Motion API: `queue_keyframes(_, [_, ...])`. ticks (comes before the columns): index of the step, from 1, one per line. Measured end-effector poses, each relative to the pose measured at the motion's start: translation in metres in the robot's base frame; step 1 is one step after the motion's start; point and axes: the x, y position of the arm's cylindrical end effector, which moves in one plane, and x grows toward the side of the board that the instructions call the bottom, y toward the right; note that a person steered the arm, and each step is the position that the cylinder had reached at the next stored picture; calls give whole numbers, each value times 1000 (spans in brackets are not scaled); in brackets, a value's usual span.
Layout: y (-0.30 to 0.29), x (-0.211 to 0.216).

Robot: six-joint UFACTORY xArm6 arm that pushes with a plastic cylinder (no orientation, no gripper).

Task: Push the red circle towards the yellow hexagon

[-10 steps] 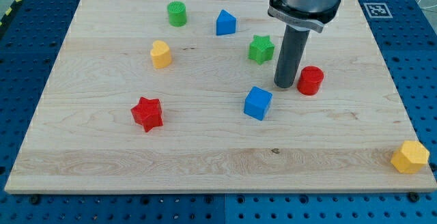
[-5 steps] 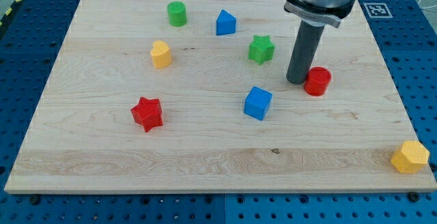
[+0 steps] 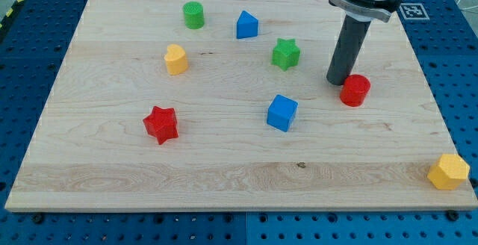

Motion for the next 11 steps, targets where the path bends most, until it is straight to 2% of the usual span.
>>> queue_keyframes(5, [2,13])
queue_keyframes(8, [27,13])
queue_keyframes(11, [27,30])
